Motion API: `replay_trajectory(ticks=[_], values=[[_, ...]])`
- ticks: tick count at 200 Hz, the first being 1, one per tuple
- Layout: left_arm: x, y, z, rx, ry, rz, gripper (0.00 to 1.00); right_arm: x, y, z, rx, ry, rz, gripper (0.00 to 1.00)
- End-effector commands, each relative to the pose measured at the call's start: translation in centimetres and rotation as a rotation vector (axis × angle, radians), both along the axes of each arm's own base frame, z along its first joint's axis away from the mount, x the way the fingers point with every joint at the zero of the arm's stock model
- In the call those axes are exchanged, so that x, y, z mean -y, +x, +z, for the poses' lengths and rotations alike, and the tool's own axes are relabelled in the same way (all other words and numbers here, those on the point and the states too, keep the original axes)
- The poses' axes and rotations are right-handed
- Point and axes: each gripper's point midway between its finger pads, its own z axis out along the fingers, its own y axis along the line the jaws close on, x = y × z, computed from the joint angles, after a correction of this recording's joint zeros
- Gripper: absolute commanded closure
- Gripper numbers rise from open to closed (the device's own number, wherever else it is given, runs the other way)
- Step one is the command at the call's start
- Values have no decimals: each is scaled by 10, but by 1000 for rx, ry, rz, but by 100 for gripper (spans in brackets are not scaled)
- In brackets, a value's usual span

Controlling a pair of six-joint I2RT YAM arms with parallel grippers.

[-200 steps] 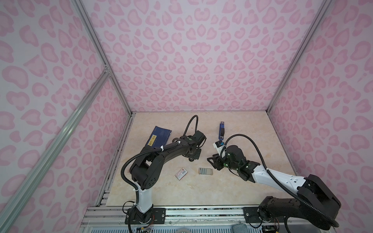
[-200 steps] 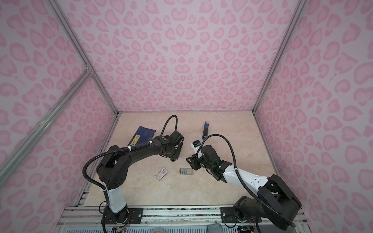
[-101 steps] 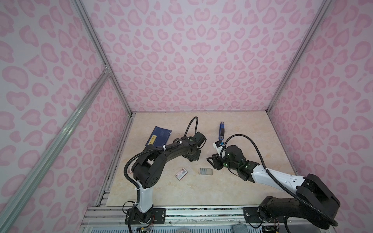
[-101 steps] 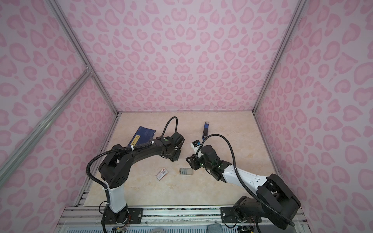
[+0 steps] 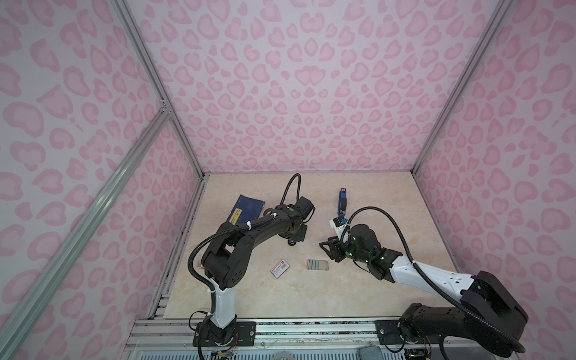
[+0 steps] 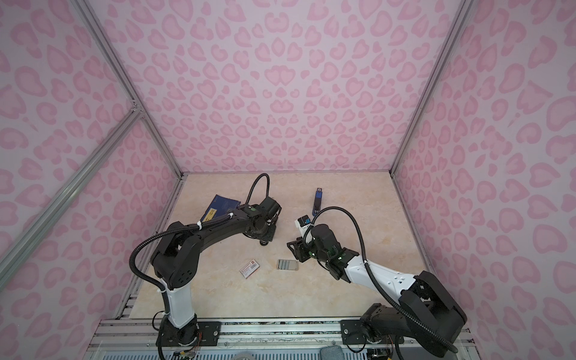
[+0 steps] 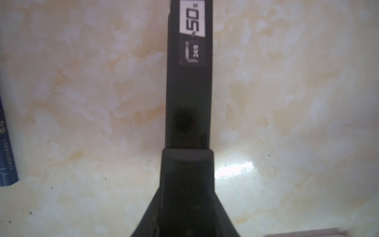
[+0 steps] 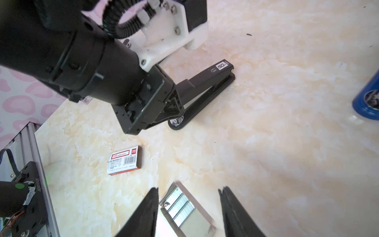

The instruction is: Load the staples into the stapler

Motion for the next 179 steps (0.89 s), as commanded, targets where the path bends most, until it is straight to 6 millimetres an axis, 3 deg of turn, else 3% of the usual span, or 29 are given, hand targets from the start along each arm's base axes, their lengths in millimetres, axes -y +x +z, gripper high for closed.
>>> replay_trajectory(ticks=[1, 30, 53, 67, 123, 145, 149, 179], values=[[-4, 12, 3, 21, 23, 12, 93, 3, 0, -2, 0, -7, -14, 49], [-3, 27, -2, 18, 14, 30, 84, 4, 1, -2, -3, -7, -22, 49], [0, 34, 1, 30, 4, 35, 54, 6, 1, -3, -7, -13, -31, 48], [0, 35, 6, 42, 0, 40, 46, 9, 2, -4, -6, -21, -43, 48], [-9, 29, 48, 165, -77, 56, 27, 17, 9, 5, 19, -30, -80, 38], [-12, 25, 70, 215, -125, 59, 26, 27, 13, 5, 16, -46, -119, 35], [-17, 18, 64, 201, -118, 62, 24, 29, 14, 5, 15, -48, -129, 34], [-25, 2, 75, 225, -184, 77, 16, 51, 19, 3, 10, -75, -205, 31]])
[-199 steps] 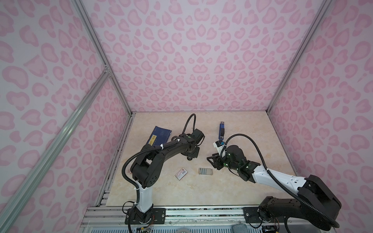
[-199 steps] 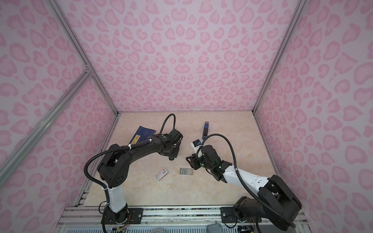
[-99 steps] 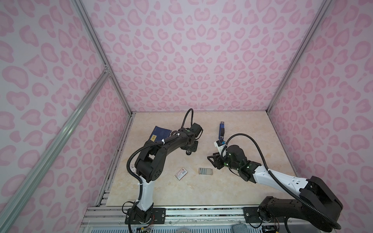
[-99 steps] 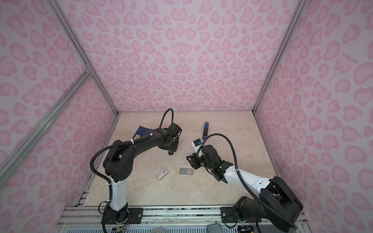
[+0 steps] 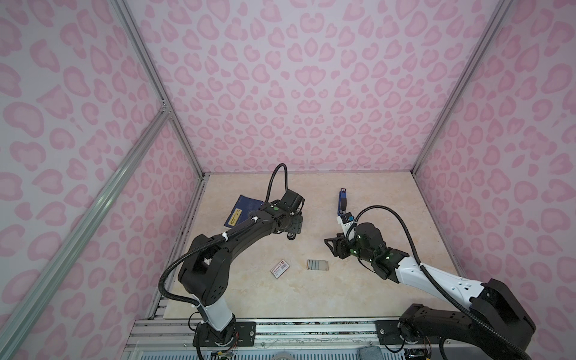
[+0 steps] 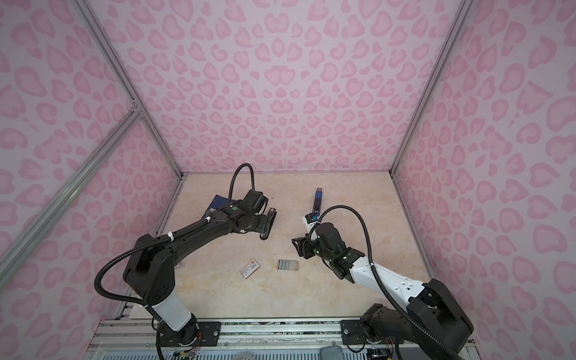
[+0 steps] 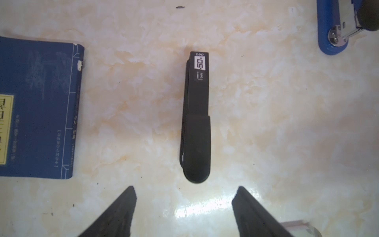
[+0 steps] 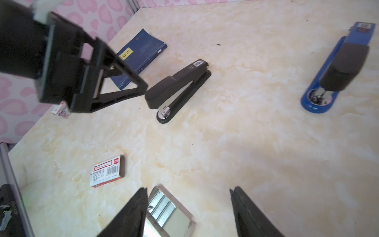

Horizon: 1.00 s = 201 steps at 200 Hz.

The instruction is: Load the staples into the stapler

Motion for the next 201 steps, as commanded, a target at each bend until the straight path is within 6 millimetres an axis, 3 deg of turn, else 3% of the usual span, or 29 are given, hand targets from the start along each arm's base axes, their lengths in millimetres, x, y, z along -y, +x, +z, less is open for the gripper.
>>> replay_trajectory(ticks=[1, 11, 14, 18, 52, 57, 77, 125, 149, 171, 201], values=[[-2, -5, 10, 34, -66, 17, 16, 17, 2, -5, -7, -35, -65, 30], [-4, -11, 13, 40, -86, 20, 15, 26, 3, -6, -4, -44, -90, 28], [-5, -12, 13, 43, -93, 22, 15, 28, 3, -6, -5, -47, -98, 6], [-6, -15, 13, 46, -100, 22, 15, 31, 3, -6, -1, -50, -109, 2], [-23, -28, 22, 108, -159, 73, 7, 63, 4, -5, 16, -71, -204, 1], [-28, -30, 24, 122, -162, 86, 1, 69, 5, -4, 19, -74, -223, 1], [-49, -33, 31, 209, -167, 153, 2, 93, 8, -2, 32, -96, -314, 1], [-124, -49, 63, 531, -96, 338, 2, 165, 18, 10, 144, -258, -642, 1], [-168, -56, 74, 713, 24, 449, 2, 190, 22, 25, 280, -309, -762, 1], [-215, -64, 64, 758, 208, 588, 3, 215, 21, 37, 391, -365, -892, 1], [-251, -54, 42, 684, 267, 689, 2, 245, 31, 33, 368, -464, -1009, 1]])
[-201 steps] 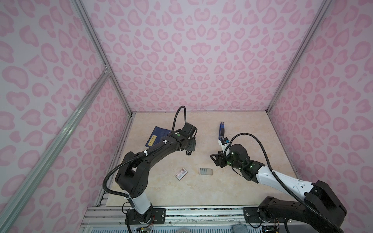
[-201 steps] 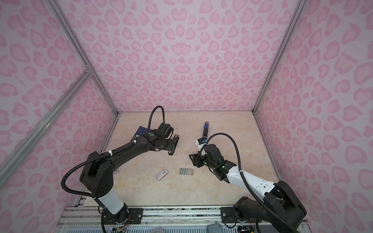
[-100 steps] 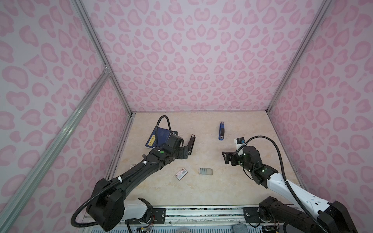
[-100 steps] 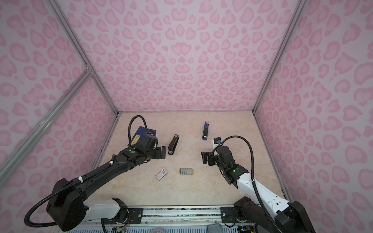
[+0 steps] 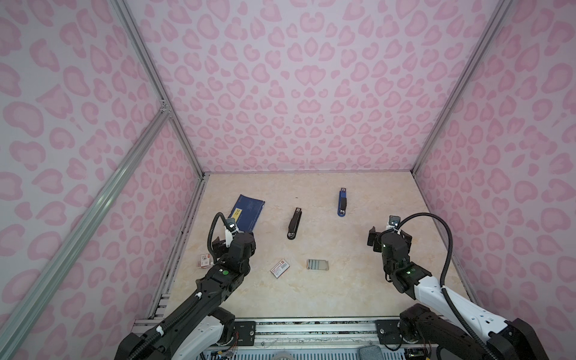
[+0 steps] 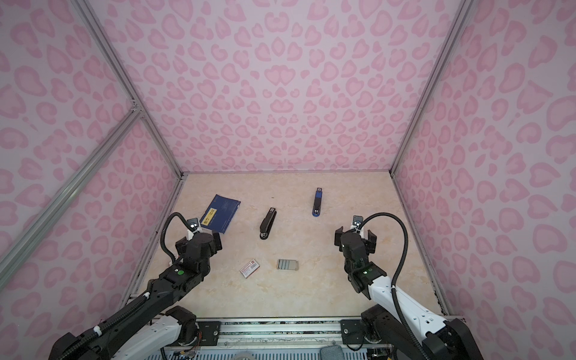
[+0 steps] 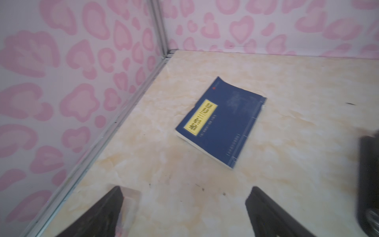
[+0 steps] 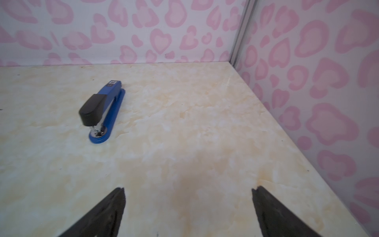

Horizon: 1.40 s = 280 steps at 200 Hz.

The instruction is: Load the staples into the stapler

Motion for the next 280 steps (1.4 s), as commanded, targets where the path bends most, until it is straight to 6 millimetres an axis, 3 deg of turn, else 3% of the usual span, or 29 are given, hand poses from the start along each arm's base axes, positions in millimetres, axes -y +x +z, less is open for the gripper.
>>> replay_trajectory(ticks=[1, 29, 62, 91, 119, 143, 159, 166, 175, 178, 188, 192, 225, 280], values=[[-28, 9, 9, 65, 28, 117, 2, 31, 8, 18, 74, -61, -161, 1], [-39, 30, 4, 122, 4, 127, 0, 42, 20, 3, 81, -82, -202, 1], [-41, 54, -13, 125, 47, 84, 7, 42, 33, -9, 140, -89, -169, 1], [-27, 72, -6, 211, 36, -25, 12, 33, 48, -10, 141, -129, -90, 1], [-20, 83, -12, 229, 55, -86, 13, 42, 47, -8, 184, -104, -74, 1], [-13, 82, -15, 222, 36, -153, 16, 47, 46, -14, 228, -66, -49, 1], [-6, 77, -15, 256, 10, -231, 18, 45, 48, -29, 223, -61, -25, 1], [-3, 76, -18, 262, -13, -271, 19, 44, 51, -25, 246, -87, -23, 1], [-5, 76, -30, 250, -36, -282, 20, 42, 52, -29, 204, -75, -25, 1], [-8, 78, -25, 281, -30, -268, 21, 42, 53, -31, 189, -67, -19, 1], [-15, 87, -30, 220, -54, -230, 18, 43, 61, -35, 146, -53, -3, 1], [-18, 89, -31, 211, -77, -234, 0, 43, 64, -37, 137, -44, 4, 1], [-27, 88, -32, 219, -89, -190, 2, 55, 70, -42, 121, 18, -10, 1], [-27, 88, -31, 224, -88, -190, 2, 51, 68, -38, 145, -13, 1, 1]])
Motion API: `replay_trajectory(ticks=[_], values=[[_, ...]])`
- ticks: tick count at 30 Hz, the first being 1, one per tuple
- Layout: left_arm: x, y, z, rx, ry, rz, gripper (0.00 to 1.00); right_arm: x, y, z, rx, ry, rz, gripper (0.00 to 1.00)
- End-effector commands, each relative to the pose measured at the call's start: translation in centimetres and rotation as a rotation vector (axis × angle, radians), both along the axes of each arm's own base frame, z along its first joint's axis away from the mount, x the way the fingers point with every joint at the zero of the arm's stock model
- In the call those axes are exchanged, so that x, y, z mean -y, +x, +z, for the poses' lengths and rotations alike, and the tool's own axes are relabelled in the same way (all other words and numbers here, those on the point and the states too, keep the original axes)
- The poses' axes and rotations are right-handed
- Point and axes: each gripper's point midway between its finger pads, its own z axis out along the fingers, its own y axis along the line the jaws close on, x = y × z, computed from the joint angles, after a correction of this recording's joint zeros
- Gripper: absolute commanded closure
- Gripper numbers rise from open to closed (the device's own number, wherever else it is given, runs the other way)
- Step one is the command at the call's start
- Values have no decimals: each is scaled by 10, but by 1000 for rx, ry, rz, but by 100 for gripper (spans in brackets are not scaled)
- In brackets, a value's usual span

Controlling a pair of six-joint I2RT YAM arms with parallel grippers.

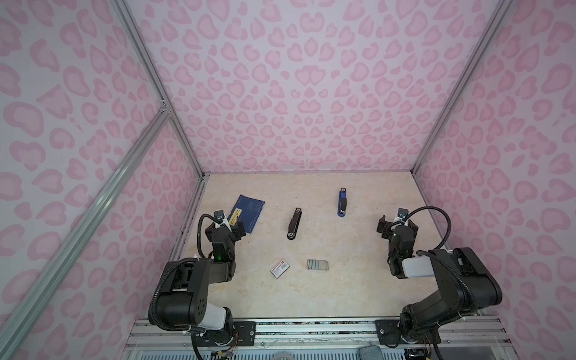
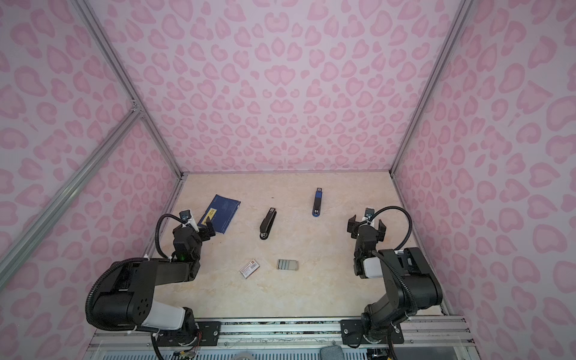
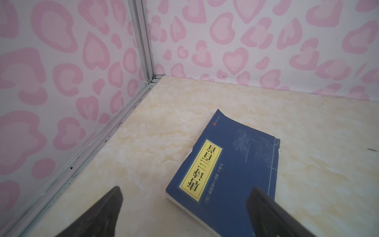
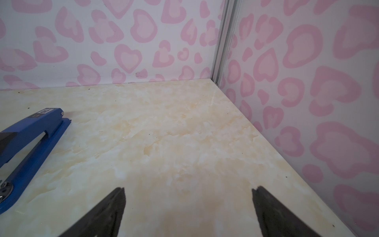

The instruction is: Load the staples into the stapler

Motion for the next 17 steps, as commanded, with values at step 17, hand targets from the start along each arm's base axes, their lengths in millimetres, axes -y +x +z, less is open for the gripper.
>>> replay_trajectory(ticks=[17], values=[[0, 3, 6, 22, -12, -3, 2, -2, 0, 2, 16, -5, 2, 1]])
